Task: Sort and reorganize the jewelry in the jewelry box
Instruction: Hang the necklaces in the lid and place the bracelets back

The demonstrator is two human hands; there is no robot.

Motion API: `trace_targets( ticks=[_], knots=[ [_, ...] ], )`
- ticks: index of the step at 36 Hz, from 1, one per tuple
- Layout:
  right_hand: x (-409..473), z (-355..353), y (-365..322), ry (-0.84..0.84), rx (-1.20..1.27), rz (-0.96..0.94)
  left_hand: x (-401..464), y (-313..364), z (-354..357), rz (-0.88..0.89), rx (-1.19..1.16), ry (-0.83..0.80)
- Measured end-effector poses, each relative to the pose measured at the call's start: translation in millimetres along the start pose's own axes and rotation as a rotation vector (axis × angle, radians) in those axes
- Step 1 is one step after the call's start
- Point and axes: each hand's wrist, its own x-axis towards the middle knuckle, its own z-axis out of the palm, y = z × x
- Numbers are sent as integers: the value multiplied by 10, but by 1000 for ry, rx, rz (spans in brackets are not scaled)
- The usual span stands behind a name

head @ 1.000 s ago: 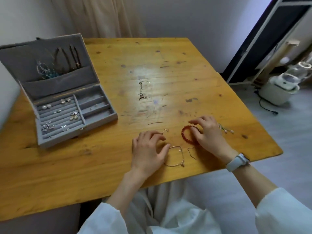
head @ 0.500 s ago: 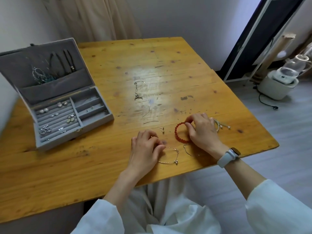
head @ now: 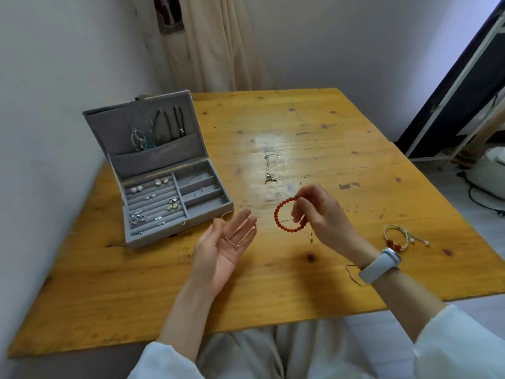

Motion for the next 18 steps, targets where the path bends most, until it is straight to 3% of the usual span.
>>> trace_targets(
  ticks=[12,18],
  knots=[
    [774,740,-385,-64,-292,-259,-20,639,-354,63,-380,75],
    [1333,1226,-569,-22,-429,-354,45,957,-495,130,-319,113]
  ],
)
